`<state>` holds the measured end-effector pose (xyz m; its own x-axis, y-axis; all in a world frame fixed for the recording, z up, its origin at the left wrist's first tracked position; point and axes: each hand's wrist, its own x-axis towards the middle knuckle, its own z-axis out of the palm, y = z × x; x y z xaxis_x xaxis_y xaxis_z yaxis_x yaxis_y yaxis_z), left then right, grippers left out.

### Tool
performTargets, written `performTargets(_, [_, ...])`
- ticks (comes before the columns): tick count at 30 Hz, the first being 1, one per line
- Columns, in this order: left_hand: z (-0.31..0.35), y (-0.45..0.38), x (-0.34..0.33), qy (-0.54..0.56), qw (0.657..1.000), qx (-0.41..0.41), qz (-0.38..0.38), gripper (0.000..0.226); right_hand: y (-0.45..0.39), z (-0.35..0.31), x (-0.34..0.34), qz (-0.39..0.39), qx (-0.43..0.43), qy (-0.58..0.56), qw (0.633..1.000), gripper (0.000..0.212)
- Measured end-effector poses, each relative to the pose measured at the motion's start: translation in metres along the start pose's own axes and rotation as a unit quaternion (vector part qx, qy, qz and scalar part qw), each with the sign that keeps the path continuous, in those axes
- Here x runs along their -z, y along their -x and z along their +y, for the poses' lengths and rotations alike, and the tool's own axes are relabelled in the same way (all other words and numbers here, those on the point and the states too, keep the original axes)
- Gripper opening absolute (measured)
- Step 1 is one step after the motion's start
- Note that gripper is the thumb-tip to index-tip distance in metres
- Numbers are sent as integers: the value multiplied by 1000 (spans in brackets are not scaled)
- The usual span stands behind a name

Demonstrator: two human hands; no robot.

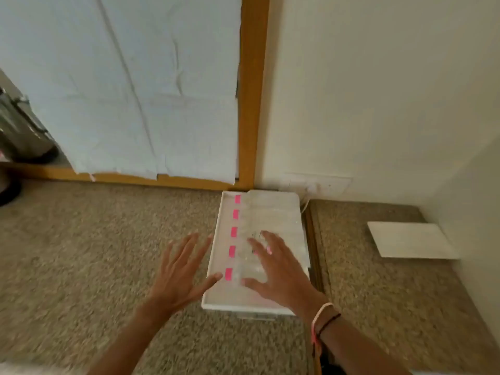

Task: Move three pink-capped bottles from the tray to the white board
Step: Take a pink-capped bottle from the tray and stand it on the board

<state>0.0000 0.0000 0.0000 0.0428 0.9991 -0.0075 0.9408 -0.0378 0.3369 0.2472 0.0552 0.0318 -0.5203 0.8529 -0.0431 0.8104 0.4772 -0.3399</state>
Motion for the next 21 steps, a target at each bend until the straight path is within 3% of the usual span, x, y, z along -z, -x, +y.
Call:
performTargets(3, [-19,17,-34,-23,999,-27,-28,89,-7,-19,-46,-15,77,116,990,70])
performTargets(9, [-27,30,-68,-19,998,-49,-46,105,-23,-39,-60,2,57,209,976,39])
performTargets(11, [-29,31,-72,-18,998,-49,-43,109,-21,-42,-49,17,59,173,983,40])
performTargets(17, [-30,29,-78,-12,998,-52,-15,110,16,-14,23,159,24,-28,987,48])
performTargets(21, [-31,29,-79,-16,998,-54,-12,109,37,8,43,160,-33,-104,981,50])
